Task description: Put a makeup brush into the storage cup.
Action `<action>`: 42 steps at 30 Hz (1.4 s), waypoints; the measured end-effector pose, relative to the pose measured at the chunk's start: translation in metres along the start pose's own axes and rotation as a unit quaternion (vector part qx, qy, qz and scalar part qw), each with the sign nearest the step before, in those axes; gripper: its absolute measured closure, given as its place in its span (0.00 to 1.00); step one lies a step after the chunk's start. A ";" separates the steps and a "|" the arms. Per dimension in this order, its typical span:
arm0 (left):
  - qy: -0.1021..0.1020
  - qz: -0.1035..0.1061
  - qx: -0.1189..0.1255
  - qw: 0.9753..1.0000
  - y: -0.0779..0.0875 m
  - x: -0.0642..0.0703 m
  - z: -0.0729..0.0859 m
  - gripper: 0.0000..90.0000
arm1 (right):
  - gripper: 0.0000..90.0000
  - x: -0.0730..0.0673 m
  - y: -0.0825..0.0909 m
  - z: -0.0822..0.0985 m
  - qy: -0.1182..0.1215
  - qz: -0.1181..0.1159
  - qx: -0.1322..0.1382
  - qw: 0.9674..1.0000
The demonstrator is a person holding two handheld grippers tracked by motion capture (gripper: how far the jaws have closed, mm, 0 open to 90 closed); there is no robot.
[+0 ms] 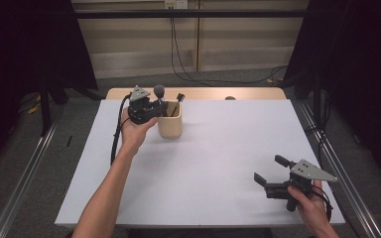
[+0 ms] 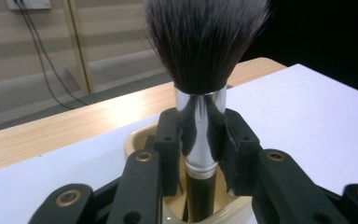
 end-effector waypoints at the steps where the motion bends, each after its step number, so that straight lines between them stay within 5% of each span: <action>1: 0.005 -0.001 -0.002 1.000 0.000 0.000 0.001 0.79 | 0.00 0.000 0.000 0.000 0.001 0.000 0.000 1.000; 19: 0.016 -0.016 -0.015 1.000 -0.003 -0.004 0.009 0.75 | 0.00 0.000 -0.001 0.000 0.001 -0.003 -0.002 1.000; 31: 0.024 -0.040 0.003 0.999 0.002 -0.006 0.014 0.41 | 0.00 0.000 -0.001 0.000 0.002 -0.002 -0.003 1.000; 42: 0.036 -0.037 0.013 0.999 0.008 -0.006 0.014 0.11 | 0.00 0.003 -0.003 0.001 -0.001 -0.001 -0.002 1.000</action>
Point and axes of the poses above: each handheld gripper's, and its own axes: y roughly backward along the jaws, z roughly out of its underside, x roughly to its right, the point moved 1 cm from there along -y, roughly forward along the jaws, and after that the axes turned 9 degrees about z, right-handed, at the moved point
